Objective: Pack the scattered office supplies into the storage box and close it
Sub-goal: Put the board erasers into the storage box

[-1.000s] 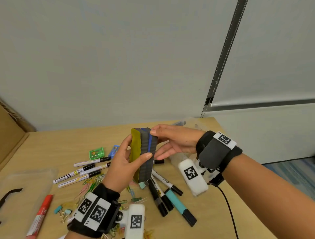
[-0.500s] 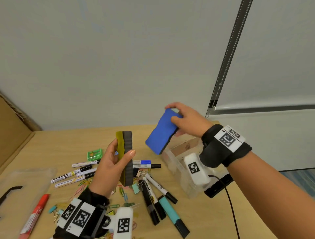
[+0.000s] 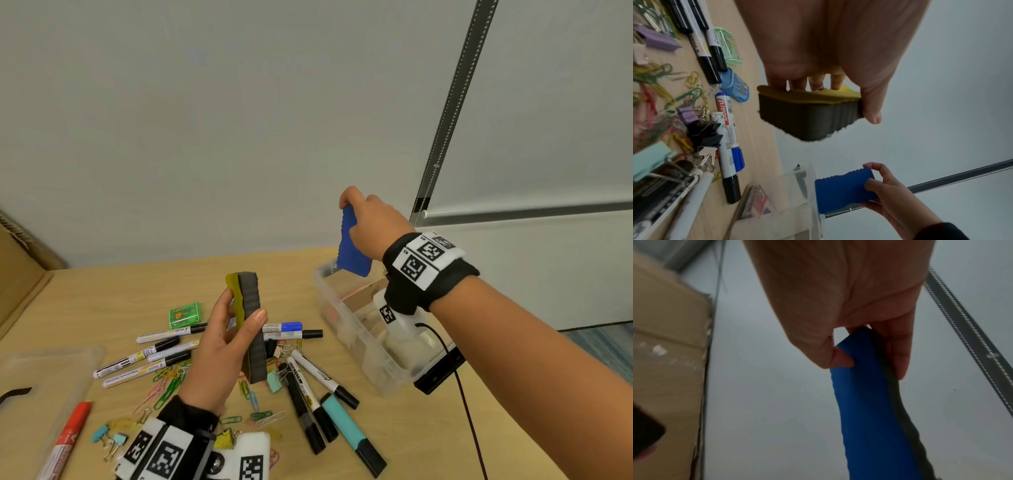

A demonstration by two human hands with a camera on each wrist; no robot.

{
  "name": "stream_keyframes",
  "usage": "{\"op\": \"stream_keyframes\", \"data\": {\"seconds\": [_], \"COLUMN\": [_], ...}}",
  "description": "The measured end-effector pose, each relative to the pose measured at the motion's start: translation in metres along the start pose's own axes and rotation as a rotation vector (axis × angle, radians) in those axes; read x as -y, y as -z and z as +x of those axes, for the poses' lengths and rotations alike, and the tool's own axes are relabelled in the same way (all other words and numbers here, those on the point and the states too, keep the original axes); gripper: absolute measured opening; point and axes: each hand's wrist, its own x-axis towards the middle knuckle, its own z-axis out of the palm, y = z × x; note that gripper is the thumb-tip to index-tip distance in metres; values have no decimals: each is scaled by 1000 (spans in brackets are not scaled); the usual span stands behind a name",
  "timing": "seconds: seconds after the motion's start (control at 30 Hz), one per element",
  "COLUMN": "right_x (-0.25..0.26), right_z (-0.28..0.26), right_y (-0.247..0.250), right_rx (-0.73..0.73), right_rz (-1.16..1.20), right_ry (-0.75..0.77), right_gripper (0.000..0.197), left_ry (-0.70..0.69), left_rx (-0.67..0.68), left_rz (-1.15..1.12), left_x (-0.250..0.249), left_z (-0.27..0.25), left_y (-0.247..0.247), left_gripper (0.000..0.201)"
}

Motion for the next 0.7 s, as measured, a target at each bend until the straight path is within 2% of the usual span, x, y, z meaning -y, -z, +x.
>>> {"op": "stream_keyframes", "data": {"seconds": [0.07, 0.2, 0.3, 0.37, 0.43, 0.57, 0.63, 0.7], "right_x": [0, -11, -15, -20, -35, -88, -73, -57], "right_z": [-1, 8, 19, 26, 41, 94, 84, 67], "right_y": [-5, -18, -23, -34, -52, -110, -97, -78], "right_rx": [70, 278, 398, 475, 471, 505, 561, 614], "right_rz": [-34, 18, -31, -153, -303, -373, -403, -427], "right_ry": [-26, -229, -342, -347, -323, -337, -306, -228], "right_gripper": [37, 40, 53, 45, 41, 45, 45, 58], "left_ry": [-8, -1, 3, 9, 2, -21, -29, -31], "left_rx": [1, 0, -2, -17, -25, -18, -7, -10], "left_rz": [-9, -22, -25, -33, -47, -47, -32, -27], "left_x": [3, 5, 4, 1, -2, -1, 2, 3], "left_z": [0, 1, 0, 0, 0, -2, -3, -4], "left_y": [3, 6, 5, 3, 3, 7, 10, 11], "left_gripper": [78, 82, 71, 62, 57, 63, 70, 67]}}
